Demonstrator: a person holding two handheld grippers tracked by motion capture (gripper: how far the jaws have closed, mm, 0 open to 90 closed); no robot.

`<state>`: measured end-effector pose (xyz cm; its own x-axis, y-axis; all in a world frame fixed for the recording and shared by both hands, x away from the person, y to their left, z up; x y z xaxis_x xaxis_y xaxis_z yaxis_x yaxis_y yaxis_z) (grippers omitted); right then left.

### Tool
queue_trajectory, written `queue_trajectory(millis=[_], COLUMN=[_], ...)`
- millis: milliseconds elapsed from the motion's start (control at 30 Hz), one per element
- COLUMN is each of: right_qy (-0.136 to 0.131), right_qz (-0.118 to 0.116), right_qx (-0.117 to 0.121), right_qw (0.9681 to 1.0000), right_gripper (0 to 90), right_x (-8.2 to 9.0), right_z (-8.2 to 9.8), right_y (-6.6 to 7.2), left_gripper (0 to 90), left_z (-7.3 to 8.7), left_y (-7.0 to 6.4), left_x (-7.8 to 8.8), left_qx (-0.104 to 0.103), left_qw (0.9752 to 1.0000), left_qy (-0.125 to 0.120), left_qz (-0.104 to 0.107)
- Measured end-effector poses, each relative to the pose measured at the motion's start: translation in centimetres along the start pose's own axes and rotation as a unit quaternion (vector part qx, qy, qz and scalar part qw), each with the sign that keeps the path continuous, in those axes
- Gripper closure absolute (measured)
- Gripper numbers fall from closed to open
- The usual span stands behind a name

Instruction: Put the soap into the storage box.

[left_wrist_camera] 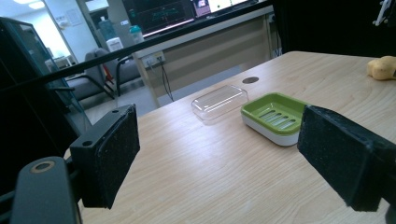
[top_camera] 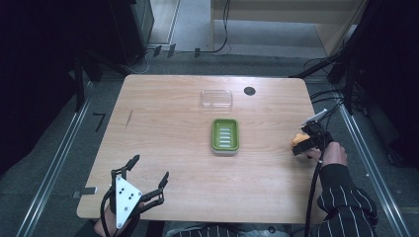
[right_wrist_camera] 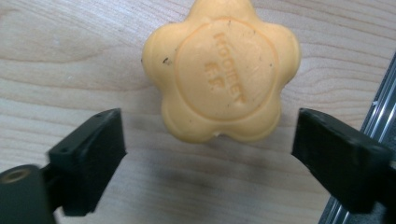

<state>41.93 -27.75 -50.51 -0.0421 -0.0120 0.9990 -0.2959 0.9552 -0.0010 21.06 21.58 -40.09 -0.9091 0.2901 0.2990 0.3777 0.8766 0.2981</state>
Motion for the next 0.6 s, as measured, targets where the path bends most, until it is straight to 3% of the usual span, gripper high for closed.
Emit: queue_trajectory(millis=[200,233,400,600], right_qy=[0.013,0.015,0.0,0.01], right_qz=[0.008,0.0,-0.006,0.007], right_qx=[-0.002,-0.005,-0.002,-0.004], right_qw=[0.9999,0.9999,1.0,0.9999], right_gripper=[23.0,25.8,30.8,38.5], right_x=[-0.5,-0.51,-0.22,-0.5], right_z=[-0.31,-0.37,-0.8,-0.99], right_y=[-0.13,-0.14,-0.12,-0.19], left_gripper=[13.0,13.0,13.0,13.0], left_z=[0.0,0.0,-0.01,0.0], left_y=[-0.02,-0.02,-0.08,-0.04], left_x=[-0.02,-0.01,-0.07,-0.05], left_qx=[0.0,-0.001,-0.001,-0.001], left_qw=[1.0,1.0,1.0,1.0], left_qy=[0.001,0.001,0.0,0.0], left_qz=[-0.001,0.0,0.0,-0.001])
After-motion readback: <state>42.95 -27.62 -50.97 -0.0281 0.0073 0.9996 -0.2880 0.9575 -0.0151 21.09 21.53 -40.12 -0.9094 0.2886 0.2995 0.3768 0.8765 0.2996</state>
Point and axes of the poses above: each handheld gripper's, and its own axes: x roughly backward along the jaws, z roughly out of its underside, y roughly to its left, the point moved 4 cm from there along -x, roughly forward along the jaws, and after that the axes turned 9 degrees about y, right-handed, at the moved point
